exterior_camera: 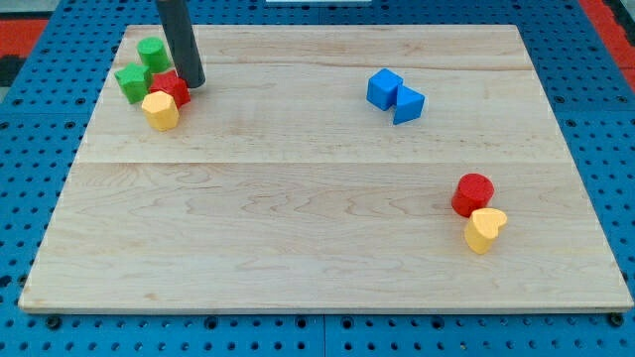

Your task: Move the red star and yellow hexagon away from the green star

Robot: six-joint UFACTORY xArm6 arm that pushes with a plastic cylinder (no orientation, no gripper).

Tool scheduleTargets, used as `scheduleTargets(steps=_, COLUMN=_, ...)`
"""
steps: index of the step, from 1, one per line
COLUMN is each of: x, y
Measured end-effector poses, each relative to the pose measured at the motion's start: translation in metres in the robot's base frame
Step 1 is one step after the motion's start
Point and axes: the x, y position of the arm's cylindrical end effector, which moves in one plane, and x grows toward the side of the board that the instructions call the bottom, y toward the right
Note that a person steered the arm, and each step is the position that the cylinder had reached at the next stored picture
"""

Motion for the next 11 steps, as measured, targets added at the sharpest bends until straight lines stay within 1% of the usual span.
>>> scheduleTargets(steps=1, x=-0.005, y=0.012)
scheduleTargets(steps=3, x=-0.015, y=0.013)
scheduleTargets(steps=5, x=-0.025, y=-0.004)
scheduleTargets(steps=6, x=-0.025, y=-0.027)
scheduleTargets(steps=7, x=-0.013, y=-0.03)
scheduleTargets(steps=8, x=0.012, y=-0.029)
scheduleTargets(steps=10, x=0.078, y=-0.02)
scheduleTargets(steps=11, x=0.08, y=0.009)
